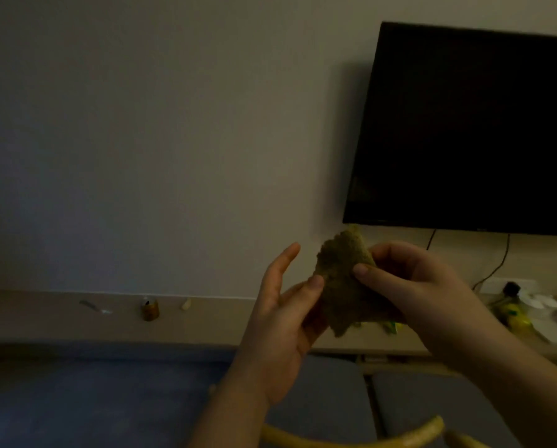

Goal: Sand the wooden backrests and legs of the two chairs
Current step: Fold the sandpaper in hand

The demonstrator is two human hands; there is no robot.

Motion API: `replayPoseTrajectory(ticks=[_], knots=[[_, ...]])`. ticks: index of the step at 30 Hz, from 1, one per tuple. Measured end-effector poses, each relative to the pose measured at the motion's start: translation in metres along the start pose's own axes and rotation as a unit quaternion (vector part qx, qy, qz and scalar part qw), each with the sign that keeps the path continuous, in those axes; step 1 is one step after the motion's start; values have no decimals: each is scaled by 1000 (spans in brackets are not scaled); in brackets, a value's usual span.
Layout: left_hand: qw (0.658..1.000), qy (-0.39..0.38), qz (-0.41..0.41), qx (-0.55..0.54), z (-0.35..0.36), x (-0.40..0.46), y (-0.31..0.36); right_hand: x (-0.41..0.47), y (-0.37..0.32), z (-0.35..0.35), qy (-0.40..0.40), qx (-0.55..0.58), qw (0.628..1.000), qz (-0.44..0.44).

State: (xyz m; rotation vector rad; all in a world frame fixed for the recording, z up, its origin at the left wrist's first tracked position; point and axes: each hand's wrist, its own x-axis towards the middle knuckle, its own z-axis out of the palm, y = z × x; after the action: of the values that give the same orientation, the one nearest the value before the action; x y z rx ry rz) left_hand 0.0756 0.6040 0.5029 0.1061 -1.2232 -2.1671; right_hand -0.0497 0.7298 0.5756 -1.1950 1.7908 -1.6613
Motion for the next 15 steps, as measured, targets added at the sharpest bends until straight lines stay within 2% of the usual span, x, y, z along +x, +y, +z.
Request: replayPoseTrajectory(ticks=[7,11,15], knots=[[997,38,49,39,-33,-97,-96,-109,104,39,20,84,996,29],[993,47,82,66,-33,-143,-118,-158,127,45,19,107,994,17],[990,33,60,125,-32,-181,-120,-201,134,46,28,142,990,5]])
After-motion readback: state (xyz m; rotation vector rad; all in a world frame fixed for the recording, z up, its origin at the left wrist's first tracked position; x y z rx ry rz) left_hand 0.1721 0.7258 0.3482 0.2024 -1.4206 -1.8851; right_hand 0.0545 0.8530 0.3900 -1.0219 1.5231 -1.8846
